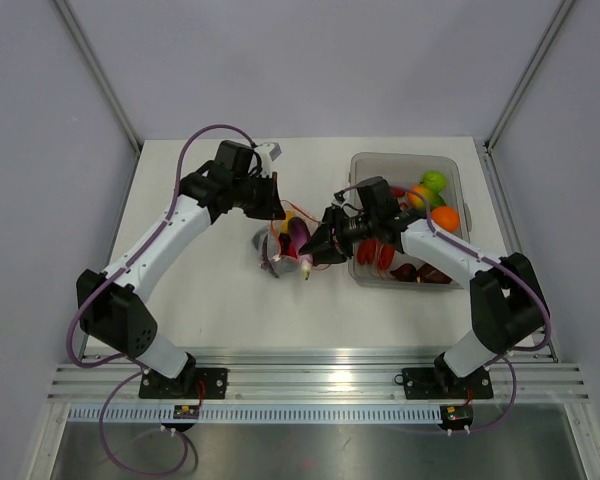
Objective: Place the food in the zip-top bag and seal the zipper
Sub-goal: Place the fake vegetable in the zipper food storage bag.
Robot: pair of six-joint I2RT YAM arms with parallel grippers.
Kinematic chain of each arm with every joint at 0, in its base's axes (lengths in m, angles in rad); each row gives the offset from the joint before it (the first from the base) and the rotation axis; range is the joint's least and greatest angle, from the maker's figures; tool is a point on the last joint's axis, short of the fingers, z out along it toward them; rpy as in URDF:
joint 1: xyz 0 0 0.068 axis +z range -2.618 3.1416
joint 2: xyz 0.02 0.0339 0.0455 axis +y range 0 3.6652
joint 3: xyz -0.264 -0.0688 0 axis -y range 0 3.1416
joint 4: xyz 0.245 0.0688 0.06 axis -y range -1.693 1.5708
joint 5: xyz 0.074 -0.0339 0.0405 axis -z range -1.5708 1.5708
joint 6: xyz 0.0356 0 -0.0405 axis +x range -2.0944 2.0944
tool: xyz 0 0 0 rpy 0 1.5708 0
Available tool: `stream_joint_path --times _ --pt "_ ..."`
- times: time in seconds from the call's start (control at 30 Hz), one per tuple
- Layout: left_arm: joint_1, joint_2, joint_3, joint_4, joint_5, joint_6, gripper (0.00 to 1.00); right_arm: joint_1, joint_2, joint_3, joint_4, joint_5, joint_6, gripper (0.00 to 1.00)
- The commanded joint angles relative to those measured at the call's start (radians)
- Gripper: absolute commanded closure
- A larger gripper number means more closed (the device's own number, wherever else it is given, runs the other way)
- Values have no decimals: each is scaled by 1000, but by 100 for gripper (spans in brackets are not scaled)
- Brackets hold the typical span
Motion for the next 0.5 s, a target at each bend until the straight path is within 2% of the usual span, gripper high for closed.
stream_joint_path --times 0.0,0.2,0.47 --pt "-1 -60 -14 60 43 13 100 9 25 55 129 -23 108 80" --pt "-1 -86 -38 66 52 13 100 11 74 124 167 53 226 76" --pt "-1 -117 -57 69 70 21 100 9 130 93 248 203 399 78"
